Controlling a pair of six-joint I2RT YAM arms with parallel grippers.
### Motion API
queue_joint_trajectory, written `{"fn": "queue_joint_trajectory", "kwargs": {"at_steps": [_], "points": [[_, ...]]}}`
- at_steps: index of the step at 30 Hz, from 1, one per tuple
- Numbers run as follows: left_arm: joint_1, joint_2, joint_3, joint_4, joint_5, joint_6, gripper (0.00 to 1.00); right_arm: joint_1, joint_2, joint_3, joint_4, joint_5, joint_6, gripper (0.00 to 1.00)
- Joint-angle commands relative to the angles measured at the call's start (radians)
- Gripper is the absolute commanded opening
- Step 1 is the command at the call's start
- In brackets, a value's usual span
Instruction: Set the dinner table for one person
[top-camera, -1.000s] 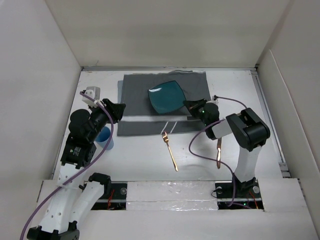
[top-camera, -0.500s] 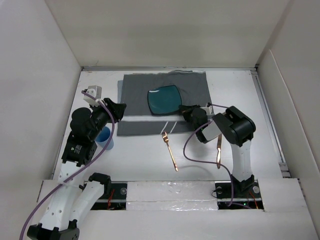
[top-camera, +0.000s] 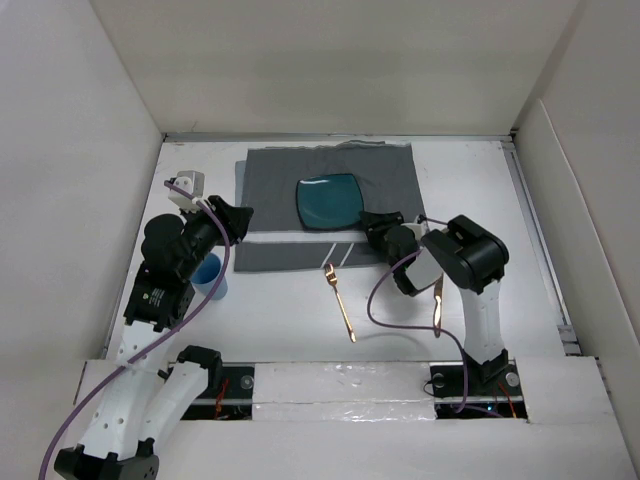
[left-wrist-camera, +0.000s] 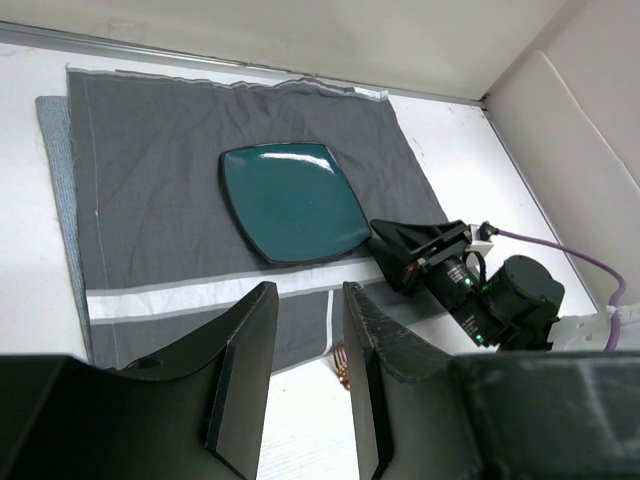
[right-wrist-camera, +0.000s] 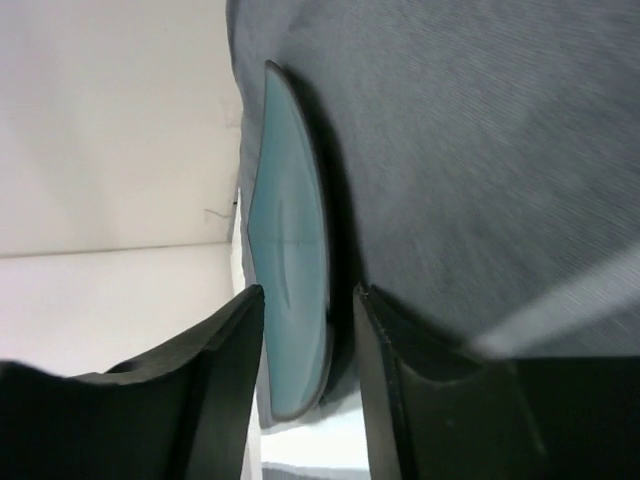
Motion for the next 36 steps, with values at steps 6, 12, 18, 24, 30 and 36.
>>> {"fn": "queue_joint_trajectory", "kwargs": {"at_steps": [6,12,18,24,30,36], "points": [[0.006,-0.022,0.012,0.045,-0.025,-0.002,0.30,0.019,-0.137,-0.129,0.340,-0.001,0.054,0.56],[0.015,-0.039,0.012,0.039,-0.047,-0.012,0.29,0.059,-0.197,-0.247,0.351,0.025,0.025,0.40],[0.015,-0.088,0.023,0.012,-0.175,-0.028,0.00,0.093,-0.399,-0.149,0.097,-0.189,-0.325,0.00],[0.015,-0.169,0.025,-0.014,-0.358,-0.064,0.00,0.307,-0.564,0.266,-0.674,-0.320,-0.874,0.00],[0.015,-0.238,0.106,-0.130,-0.742,-0.256,0.03,0.454,-0.378,0.655,-1.072,-0.474,-1.137,0.27],[0.015,-0.379,0.066,-0.141,-0.901,-0.325,0.22,0.559,-0.173,1.016,-1.351,-0.429,-1.264,0.48]]}}
